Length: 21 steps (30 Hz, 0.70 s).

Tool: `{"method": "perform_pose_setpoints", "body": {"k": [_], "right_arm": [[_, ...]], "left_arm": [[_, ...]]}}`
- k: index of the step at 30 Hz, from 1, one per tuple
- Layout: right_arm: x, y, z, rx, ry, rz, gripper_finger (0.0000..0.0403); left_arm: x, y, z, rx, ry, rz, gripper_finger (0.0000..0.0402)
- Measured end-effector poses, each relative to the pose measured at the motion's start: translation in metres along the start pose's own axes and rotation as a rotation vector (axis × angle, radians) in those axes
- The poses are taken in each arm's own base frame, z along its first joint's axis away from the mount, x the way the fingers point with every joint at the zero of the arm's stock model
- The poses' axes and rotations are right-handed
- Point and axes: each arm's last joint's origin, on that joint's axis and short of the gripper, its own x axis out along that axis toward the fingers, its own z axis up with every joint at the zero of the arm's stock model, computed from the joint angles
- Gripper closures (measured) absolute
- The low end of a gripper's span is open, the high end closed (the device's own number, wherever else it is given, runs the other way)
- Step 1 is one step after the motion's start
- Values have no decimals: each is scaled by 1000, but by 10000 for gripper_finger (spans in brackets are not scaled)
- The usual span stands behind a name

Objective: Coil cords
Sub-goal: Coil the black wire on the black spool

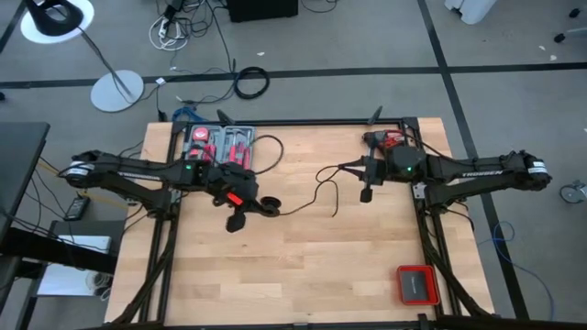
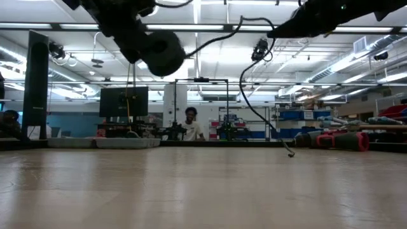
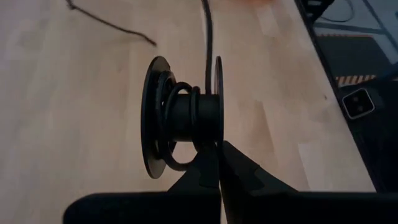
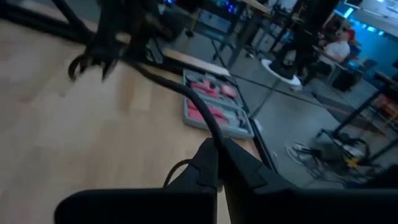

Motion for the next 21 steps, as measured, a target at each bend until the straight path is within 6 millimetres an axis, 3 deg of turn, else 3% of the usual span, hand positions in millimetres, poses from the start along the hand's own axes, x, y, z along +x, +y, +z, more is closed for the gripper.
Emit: {"method": "perform_pose_setpoints", "body": {"k": [7,14,21], "right_arm": [[8,0,6,85,-97,71,398],[27,5,-1,122,-69,78,398],[51,13,-10,177,-53,154,398]], "left_arm": [[43,6,13,79,-96,-76,401],[77,12,21,132,-213,-92,401],[91,14,27,157,-315,-100,401]]}}
